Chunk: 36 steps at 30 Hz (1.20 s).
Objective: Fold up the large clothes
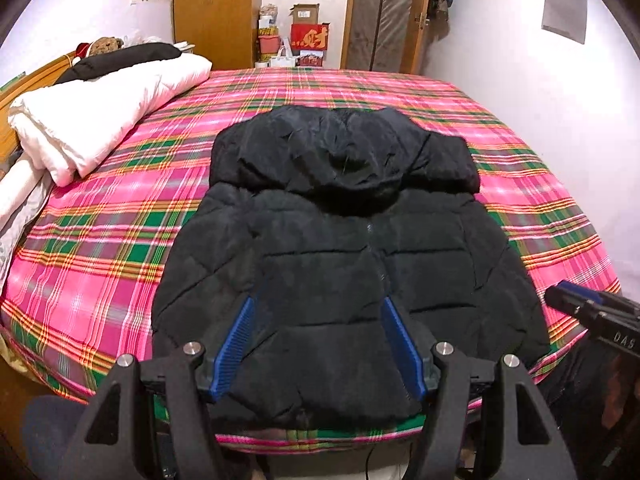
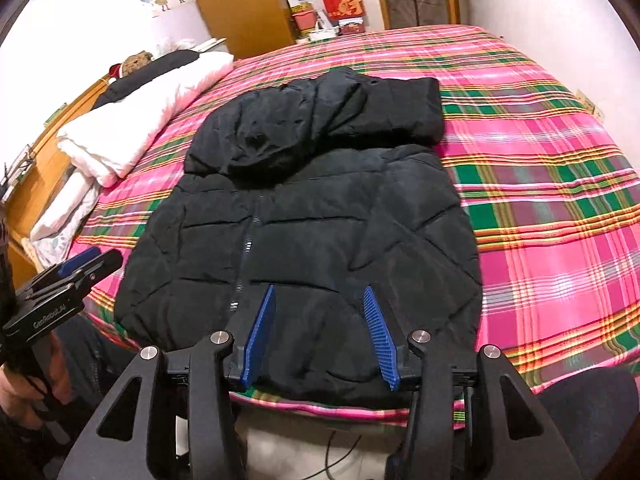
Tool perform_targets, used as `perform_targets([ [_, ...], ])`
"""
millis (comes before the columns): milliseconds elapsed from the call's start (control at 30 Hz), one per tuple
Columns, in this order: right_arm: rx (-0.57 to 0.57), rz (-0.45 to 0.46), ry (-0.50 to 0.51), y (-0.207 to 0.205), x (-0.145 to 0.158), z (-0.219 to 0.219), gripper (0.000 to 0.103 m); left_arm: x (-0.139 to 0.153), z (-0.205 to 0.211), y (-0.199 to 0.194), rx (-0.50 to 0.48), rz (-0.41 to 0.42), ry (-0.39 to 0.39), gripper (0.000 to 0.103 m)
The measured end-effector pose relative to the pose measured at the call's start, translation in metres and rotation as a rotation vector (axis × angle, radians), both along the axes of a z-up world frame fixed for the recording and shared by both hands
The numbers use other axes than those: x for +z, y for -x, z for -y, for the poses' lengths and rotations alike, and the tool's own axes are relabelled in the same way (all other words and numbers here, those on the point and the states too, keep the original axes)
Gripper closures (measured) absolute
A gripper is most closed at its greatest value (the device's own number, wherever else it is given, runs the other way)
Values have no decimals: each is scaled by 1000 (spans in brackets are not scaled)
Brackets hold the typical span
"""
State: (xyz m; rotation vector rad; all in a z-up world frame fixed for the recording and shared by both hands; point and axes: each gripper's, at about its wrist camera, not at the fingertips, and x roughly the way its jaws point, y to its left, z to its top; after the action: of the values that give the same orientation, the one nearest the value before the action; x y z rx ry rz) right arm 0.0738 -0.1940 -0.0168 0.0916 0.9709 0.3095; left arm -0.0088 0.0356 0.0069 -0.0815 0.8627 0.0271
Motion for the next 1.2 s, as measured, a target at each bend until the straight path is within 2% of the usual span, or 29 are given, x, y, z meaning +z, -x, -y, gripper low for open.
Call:
perform_targets([
  [433, -60, -36, 37, -5, -16, 16, 54, -19, -27, -3, 58, -46, -22, 35],
  [633, -95, -72, 57, -15, -28, 29, 54, -28, -53, -16, 108, -69, -37, 35],
  [700, -120, -96, 63, -21, -35, 36, 54, -35, -68, -23, 139, -96, -31, 35],
  [767, -158, -133, 62, -29, -45, 47, 43, -43, -81, -28, 166, -126, -26, 35],
  [800, -174, -149, 54, -31, -49, 53, 41, -47, -88, -31, 182, -139, -26, 35],
  [933, -221, -209, 43, -39, -64, 68, 41, -68, -109, -38, 219, -204, 5, 35],
  [1067, -270, -272, 31, -45, -81, 80, 40, -90, -126, -39, 281, -261, 0, 35],
  [1200, -304, -299, 13, -50, -91, 89, 40, -101, -141, -41, 326, -290, 52, 35],
])
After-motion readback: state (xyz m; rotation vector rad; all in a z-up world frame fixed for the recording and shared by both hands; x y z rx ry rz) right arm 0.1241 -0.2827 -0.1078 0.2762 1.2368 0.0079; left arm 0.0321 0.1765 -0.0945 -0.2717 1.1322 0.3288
